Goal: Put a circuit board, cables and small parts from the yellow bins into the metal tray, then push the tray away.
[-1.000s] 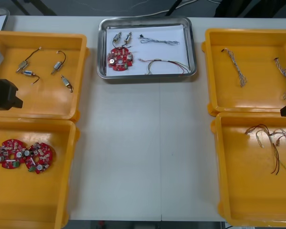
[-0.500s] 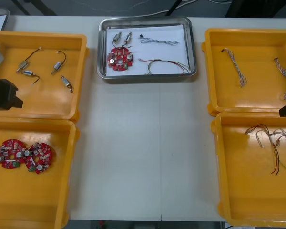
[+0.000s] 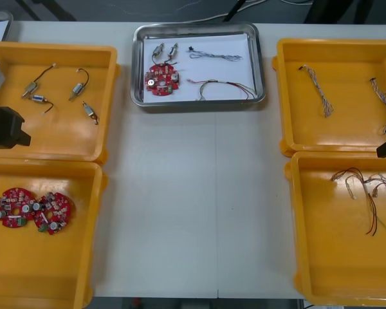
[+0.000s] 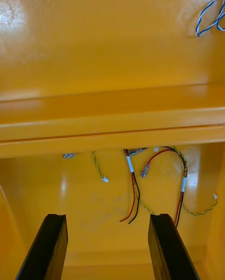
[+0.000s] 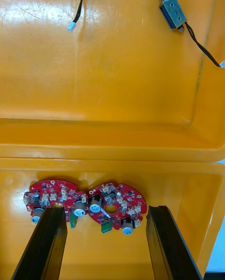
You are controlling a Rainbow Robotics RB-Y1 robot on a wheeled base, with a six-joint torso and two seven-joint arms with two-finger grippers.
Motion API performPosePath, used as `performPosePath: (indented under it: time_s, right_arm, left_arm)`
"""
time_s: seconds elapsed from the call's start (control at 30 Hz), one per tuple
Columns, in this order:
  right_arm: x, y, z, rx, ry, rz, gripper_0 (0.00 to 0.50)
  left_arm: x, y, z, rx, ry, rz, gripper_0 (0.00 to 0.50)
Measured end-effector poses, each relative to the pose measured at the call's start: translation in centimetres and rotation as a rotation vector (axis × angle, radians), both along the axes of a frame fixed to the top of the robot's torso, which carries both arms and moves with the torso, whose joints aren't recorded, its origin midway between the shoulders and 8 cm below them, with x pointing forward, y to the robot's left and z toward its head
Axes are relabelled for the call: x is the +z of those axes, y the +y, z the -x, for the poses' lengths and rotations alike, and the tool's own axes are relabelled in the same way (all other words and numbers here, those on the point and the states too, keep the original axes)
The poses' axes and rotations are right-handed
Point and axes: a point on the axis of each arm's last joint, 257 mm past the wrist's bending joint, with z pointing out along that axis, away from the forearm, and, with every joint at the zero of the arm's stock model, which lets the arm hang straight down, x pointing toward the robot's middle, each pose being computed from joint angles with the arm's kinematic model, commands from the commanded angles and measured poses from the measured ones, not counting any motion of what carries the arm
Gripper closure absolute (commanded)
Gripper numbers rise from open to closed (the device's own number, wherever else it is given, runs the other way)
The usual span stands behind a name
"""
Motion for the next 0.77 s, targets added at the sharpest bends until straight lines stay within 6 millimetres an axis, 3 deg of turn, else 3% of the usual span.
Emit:
performPosePath:
  time_s: [0.77]
  right_arm:
    - [0.00, 0.00, 0.00, 0.000, 0.000, 0.000, 0.000]
  left_arm:
    - [0.00, 0.00, 0.00, 0.000, 0.000, 0.000, 0.000]
